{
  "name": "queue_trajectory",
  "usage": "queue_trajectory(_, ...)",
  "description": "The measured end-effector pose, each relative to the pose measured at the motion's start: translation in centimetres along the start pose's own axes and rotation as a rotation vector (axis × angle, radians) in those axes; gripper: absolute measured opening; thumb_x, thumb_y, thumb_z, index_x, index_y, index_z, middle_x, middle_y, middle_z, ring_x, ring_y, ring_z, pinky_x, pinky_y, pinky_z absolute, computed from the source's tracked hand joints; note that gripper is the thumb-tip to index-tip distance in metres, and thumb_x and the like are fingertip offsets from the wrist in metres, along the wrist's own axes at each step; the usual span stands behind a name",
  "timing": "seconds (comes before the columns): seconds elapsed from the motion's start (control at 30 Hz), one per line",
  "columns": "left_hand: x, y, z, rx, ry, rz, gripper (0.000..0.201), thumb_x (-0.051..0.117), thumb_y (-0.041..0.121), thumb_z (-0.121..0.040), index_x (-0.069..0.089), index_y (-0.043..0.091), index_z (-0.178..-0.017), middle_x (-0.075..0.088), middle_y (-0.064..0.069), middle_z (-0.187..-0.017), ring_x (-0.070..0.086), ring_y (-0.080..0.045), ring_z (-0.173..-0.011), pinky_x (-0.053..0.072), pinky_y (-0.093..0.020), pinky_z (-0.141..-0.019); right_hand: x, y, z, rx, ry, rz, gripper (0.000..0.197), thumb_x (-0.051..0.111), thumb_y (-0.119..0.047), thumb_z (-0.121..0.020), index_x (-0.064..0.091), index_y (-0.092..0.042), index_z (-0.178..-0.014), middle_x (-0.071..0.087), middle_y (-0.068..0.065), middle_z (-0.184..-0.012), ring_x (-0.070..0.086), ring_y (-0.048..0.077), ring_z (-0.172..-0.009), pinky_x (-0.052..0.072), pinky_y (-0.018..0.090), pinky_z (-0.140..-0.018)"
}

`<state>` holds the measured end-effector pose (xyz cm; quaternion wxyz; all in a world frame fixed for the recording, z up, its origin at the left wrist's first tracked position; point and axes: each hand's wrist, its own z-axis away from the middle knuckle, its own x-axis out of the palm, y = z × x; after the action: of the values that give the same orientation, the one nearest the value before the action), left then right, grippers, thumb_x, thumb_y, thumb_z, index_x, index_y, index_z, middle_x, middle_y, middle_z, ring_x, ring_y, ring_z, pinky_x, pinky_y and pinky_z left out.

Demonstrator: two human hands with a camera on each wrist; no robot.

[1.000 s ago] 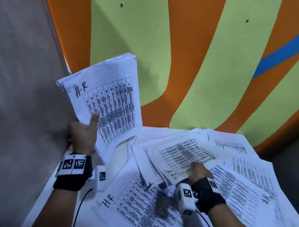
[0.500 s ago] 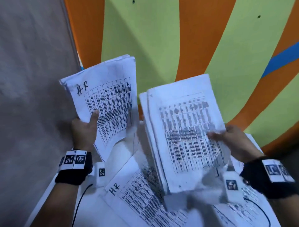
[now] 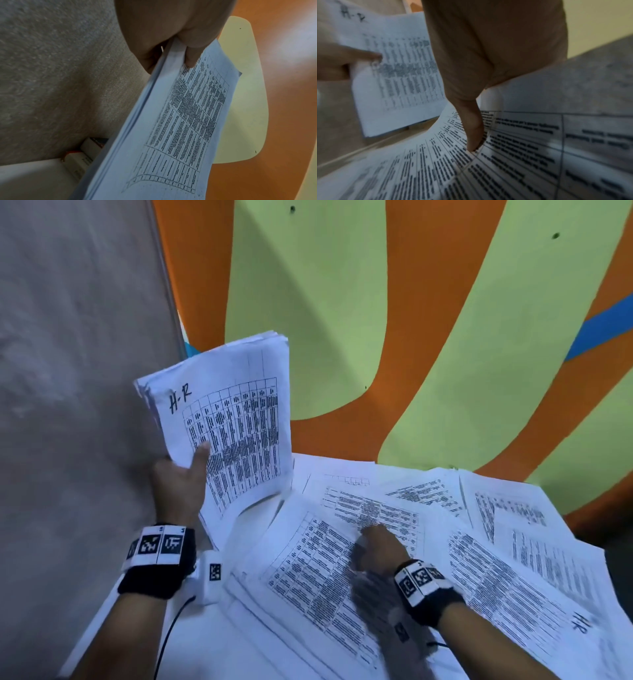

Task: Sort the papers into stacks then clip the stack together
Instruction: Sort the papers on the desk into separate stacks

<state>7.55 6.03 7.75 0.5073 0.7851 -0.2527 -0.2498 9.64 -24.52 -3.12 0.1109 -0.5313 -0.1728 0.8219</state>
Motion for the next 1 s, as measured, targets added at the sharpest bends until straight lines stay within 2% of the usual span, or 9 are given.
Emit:
queue_trajectory(0.13, -0.1, -0.5, 0.0, -0.022, 0.006, -0.069, 0.049, 0.07, 0.033, -0.084, 0.039, 0.012, -0.053, 0.042, -0.004, -0.056, 0.035, -0.011, -0.055, 0.029, -0.021, -0.044, 1.8, -0.4, 0.0, 0.035, 0.009, 0.051, 0.025, 0.065, -0.019, -0.077, 0.05, -0.016, -0.096, 0.061, 0.004, -0.094, 0.063, 0.024, -0.086, 0.054, 0.039, -0.082)
queue_trajectory(0.2, 0.1, -0.4, 0.1, -0.043, -0.003, -0.093, 0.058, 0.07, 0.033, -0.085, 0.029, 0.015, -0.048, 0.034, -0.002, -0.047, 0.027, -0.009, -0.044, 0.024, -0.021, -0.038, 1.5, -0.7, 0.3, 0.009, -0.01, 0.025, 0.029, 0.064, -0.012, -0.077, 0.054, -0.009, -0.103, 0.064, 0.009, -0.099, 0.064, 0.026, -0.088, 0.055, 0.038, -0.079)
queue_trajectory(0.33, 0.3, -1.1, -0.3, -0.074, -0.01, -0.009, 0.036, 0.071, 0.031, -0.084, 0.052, 0.01, -0.062, 0.054, -0.008, -0.067, 0.047, -0.012, -0.064, 0.038, -0.029, -0.061, -2.8, 0.0, 1.6, -0.077, -0.008, -0.176, 0.004, 0.066, -0.006, -0.08, 0.066, -0.006, -0.084, 0.071, 0.012, -0.088, 0.063, 0.018, -0.076, 0.055, 0.032, -0.069)
queue_trajectory(0.4, 0.3, -1.5, -0.7, -0.065, -0.044, 0.029, 0.027, 0.071, 0.029, -0.083, 0.06, 0.007, -0.072, 0.059, -0.009, -0.074, 0.05, -0.015, -0.072, 0.041, -0.031, -0.066, -6.1, 1.0, 2.7, -0.139, -0.022, -0.425, 0.019, 0.072, -0.008, -0.077, 0.066, -0.005, -0.095, 0.075, 0.008, -0.094, 0.067, 0.013, -0.082, 0.055, 0.033, -0.077)
queue_trajectory(0.53, 0.9, -1.1, -1.2, -0.066, -0.157, 0.039, 0.039, 0.072, 0.034, -0.081, 0.051, 0.007, -0.062, 0.05, -0.005, -0.056, 0.041, -0.012, -0.056, 0.035, -0.026, -0.056, -12.2, 1.6, 5.1, -0.233, 0.079, -0.767, 0.03, 0.079, -0.015, -0.075, 0.07, -0.014, -0.103, 0.076, 0.001, -0.1, 0.068, 0.011, -0.088, 0.052, 0.03, -0.082)
queue_trajectory(0.63, 2.4, 1.4, -0.2, -0.038, -0.246, 0.027, 0.046, 0.071, 0.026, -0.084, 0.04, 0.018, -0.05, 0.045, 0.013, -0.035, 0.036, 0.003, -0.037, 0.031, -0.015, -0.041, -14.0, 1.5, 4.7, -0.223, 0.149, -0.98, 0.032, 0.08, -0.016, -0.072, 0.069, -0.006, -0.1, 0.074, 0.01, -0.103, 0.067, 0.023, -0.097, 0.049, 0.046, -0.095)
queue_trajectory(0.77, 4.4, 3.2, 1.1, 0.002, -0.461, 0.208, 0.005, 0.072, 0.028, -0.082, 0.07, 0.028, -0.087, 0.072, 0.008, -0.096, 0.066, -0.009, -0.09, 0.048, -0.025, -0.077, -13.9, 0.4, 3.8, -0.224, 0.202, -1.189, 0.06, 0.09, -0.032, -0.054, 0.067, -0.003, -0.102, 0.072, 0.006, -0.111, 0.066, 0.018, -0.107, 0.042, 0.04, -0.102)
queue_trajectory(0.9, 5.9, 4.5, 2.3, 0.004, -0.736, 0.179, 0.011, 0.063, 0.045, -0.083, 0.065, 0.035, -0.086, 0.07, 0.031, -0.075, 0.063, 0.014, -0.072, 0.051, -0.017, -0.067, -13.3, 0.3, 3.0, -0.186, 0.272, -1.288, 0.073, 0.09, -0.038, -0.053, 0.062, -0.006, -0.113, 0.07, 0.0, -0.115, 0.063, 0.012, -0.11, 0.041, 0.034, -0.101)
queue_trajectory(1.0, 6.5, 4.7, 2.7, -0.054, -0.854, 0.236, 0.042, 0.061, 0.056, -0.081, 0.069, 0.024, -0.107, 0.075, 0.008, -0.1, 0.07, -0.011, -0.094, 0.056, -0.04, -0.084, -13.1, 0.2, 3.3, -0.193, 0.22, -1.287, 0.025, 0.071, -0.012, -0.082, 0.062, -0.012, -0.106, 0.069, -0.002, -0.104, 0.066, 0.005, -0.094, 0.048, 0.026, -0.091)
